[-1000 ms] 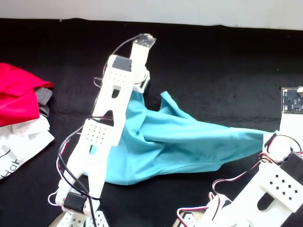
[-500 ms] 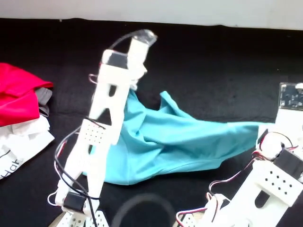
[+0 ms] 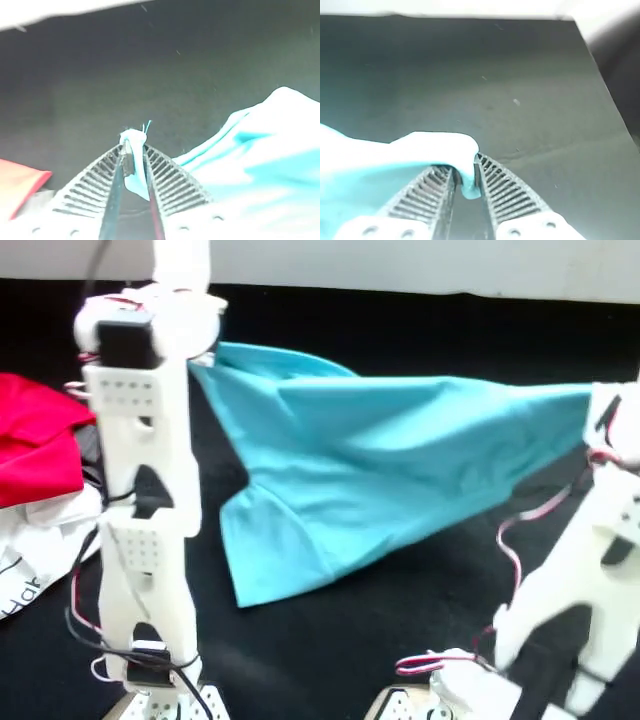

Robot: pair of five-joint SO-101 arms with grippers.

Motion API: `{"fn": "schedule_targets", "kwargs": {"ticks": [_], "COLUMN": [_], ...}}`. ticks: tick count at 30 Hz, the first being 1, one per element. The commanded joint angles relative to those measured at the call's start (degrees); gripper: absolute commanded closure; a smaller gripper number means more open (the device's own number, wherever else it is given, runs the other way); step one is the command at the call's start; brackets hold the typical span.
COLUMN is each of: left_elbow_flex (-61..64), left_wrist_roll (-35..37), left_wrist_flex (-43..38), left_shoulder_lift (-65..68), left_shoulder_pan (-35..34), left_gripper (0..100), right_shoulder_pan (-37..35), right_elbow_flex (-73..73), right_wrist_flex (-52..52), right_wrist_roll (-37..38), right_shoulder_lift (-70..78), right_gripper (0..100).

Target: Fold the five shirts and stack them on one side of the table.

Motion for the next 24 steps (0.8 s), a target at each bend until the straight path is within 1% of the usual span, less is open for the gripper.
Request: {"fn": "schedule_targets", "kwargs": {"ticks": [1, 3, 4, 6, 9, 12, 15, 18, 21, 24], "left_elbow_flex": [-1.7, 2.2, 5.2, 15.5, 36.5, 57.5, 72.8, 80.7, 84.8, 88.4], "left_wrist_roll": [0.4, 0.5, 0.5, 0.5, 0.5, 0.4, 0.0, 0.0, -0.6, -5.3], "left_wrist_flex": [0.4, 0.4, 0.5, 0.5, 0.5, 0.4, 0.1, 0.1, 0.1, 0.2], "left_shoulder_lift": [-7.3, -9.5, -10.6, -13.1, -18.0, -22.3, -24.6, -24.6, -24.5, -24.8], "left_shoulder_pan": [-2.9, -4.8, -5.7, -8.0, -11.1, -13.6, -15.8, -18.0, -19.6, -19.8], "left_gripper": [99, 99, 99, 99, 99, 99, 99, 99, 99, 99], "right_shoulder_pan": [-8.9, -13.8, -16.1, -18.6, -22.5, -26.3, -30.1, -32.7, -33.1, -32.9], "right_elbow_flex": [-21.6, -28.2, -29.2, -27.8, -20.2, -9.5, 1.1, 11.9, 23.4, 34.2], "right_wrist_flex": [12.0, 17.8, 18.2, 18.0, 18.1, 18.0, 18.0, 17.9, 17.6, 16.3], "right_wrist_roll": [-0.5, -0.7, -0.9, -2.3, -3.5, -3.5, -3.5, -3.5, -3.2, -3.1], "right_shoulder_lift": [5.9, 8.6, 9.4, 8.7, 6.5, 2.5, -3.1, -9.9, -16.4, -22.1], "right_gripper": [99.3, 99.3, 99.3, 99.3, 99.3, 99.3, 99.3, 99.3, 99.3, 99.3]}}
